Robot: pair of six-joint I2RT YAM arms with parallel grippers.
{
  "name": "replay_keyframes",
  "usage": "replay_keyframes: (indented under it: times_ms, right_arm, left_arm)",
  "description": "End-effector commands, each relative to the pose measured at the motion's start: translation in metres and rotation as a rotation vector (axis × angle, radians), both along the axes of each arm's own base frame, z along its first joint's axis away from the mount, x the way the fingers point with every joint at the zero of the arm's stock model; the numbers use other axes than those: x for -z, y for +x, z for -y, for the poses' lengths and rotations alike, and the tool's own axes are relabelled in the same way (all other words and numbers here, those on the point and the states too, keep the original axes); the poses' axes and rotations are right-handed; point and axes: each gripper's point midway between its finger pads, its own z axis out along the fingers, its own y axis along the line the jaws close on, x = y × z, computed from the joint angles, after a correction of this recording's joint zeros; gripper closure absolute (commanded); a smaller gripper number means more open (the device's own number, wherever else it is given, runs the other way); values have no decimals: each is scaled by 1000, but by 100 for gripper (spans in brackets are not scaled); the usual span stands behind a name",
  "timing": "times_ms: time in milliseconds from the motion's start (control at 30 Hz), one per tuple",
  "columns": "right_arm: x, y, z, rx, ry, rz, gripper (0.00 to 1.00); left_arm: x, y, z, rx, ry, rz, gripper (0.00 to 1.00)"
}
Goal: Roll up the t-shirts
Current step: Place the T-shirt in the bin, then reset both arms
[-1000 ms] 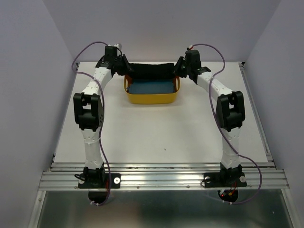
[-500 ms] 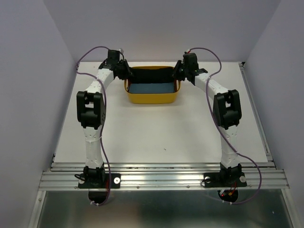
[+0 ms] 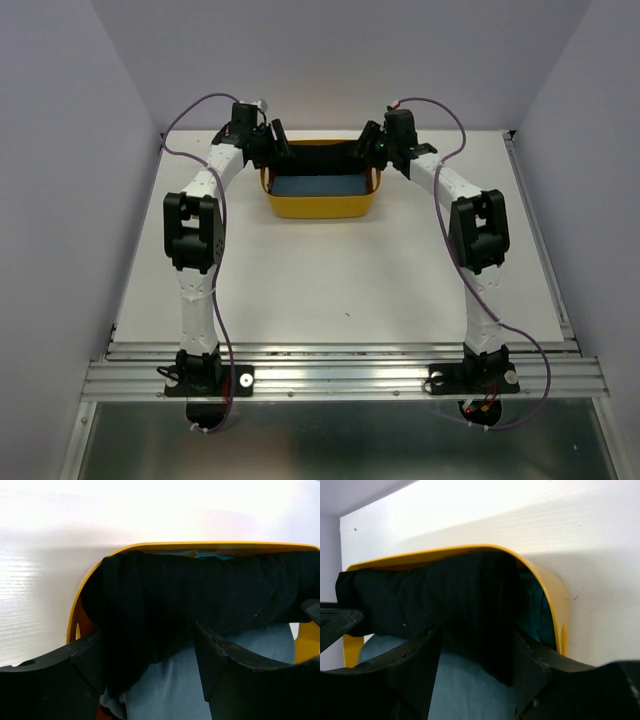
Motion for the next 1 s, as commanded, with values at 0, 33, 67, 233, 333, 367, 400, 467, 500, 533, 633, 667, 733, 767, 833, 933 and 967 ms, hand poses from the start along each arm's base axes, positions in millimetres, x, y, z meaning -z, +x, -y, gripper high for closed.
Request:
replay_keyframes:
  times_ms: [0,33,67,233,333,367,400,467,500,533,633,667,733,767,833,933,967]
  right_arm:
    - [-48,3,18,50,-19,97,30]
    - [-62,1,21,64,-18,118,25]
    - [-62,-1,26,83,-26,122,19]
    - [-99,-5,36,119,-33,200,11]
    - [-114,-7,36,116,-28,230,10]
    - [-116,-8,35,107,-25,233,10]
    - [-117,-7,34,102,-21,233,10]
    - [-116,-7,30,85,-11,230,10]
    - [-111,-6,28,78,-7,222,14]
    - [-109,-5,26,68,-4,217,16]
    - [-105,0,16,37,28,209,36]
    - [-104,1,14,27,33,208,44]
    - [-87,8,10,24,31,181,66]
    - [-90,11,7,15,39,187,72]
    - [-64,17,5,11,27,136,78]
    - [-39,25,3,15,14,94,78]
    - [-42,26,3,16,15,98,78]
  left_arm:
    - [-53,2,-12,-8,26,98,25]
    - [-59,3,-13,-12,26,110,25]
    - [-65,2,-13,-15,26,119,25]
    - [-97,4,-15,-30,16,179,23]
    - [-117,4,-15,-31,10,214,23]
    - [-120,4,-15,-31,9,220,23]
    - [-123,4,-14,-31,6,224,23]
    - [-129,3,-14,-31,-1,231,23]
    - [-130,2,-13,-28,-7,232,23]
    - [-132,2,-12,-27,-13,240,25]
    - [-127,0,-3,1,-50,240,35]
    - [-126,0,0,15,-60,239,41]
    - [-116,0,11,40,-82,226,68]
    - [-111,1,14,44,-87,217,76]
    - [-95,4,23,62,-100,189,95]
    - [-69,9,28,59,-91,147,100]
    - [-60,10,28,56,-85,134,100]
